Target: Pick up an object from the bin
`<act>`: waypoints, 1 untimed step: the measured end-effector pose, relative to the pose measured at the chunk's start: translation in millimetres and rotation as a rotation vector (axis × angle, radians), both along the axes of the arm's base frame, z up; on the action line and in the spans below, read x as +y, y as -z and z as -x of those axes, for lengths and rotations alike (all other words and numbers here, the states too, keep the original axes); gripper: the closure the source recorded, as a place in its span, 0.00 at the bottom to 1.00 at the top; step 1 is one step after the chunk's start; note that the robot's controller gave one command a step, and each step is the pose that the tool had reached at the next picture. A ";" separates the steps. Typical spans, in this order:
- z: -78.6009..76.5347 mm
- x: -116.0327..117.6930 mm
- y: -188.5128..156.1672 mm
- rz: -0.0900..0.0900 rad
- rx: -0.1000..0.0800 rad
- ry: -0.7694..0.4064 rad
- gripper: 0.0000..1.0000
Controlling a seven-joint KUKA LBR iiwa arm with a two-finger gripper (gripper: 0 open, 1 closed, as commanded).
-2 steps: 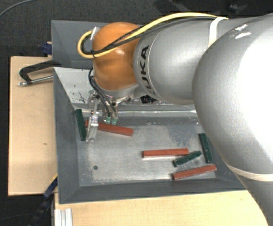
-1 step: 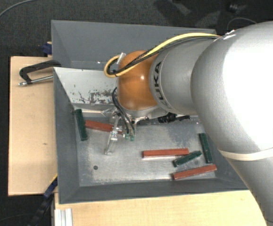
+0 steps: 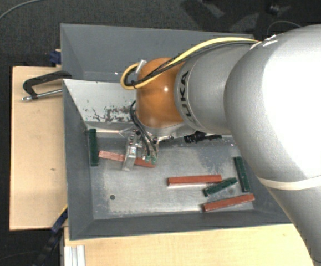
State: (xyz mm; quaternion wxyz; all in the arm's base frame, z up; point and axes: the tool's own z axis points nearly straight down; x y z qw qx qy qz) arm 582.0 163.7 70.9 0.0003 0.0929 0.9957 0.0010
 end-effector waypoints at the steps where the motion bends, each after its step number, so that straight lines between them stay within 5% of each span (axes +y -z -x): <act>1: -10.5 13.5 -182.4 -0.004 -0.014 0.033 1.00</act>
Offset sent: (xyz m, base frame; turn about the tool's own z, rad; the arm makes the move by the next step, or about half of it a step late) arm 0.0079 0.0118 0.1755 0.0355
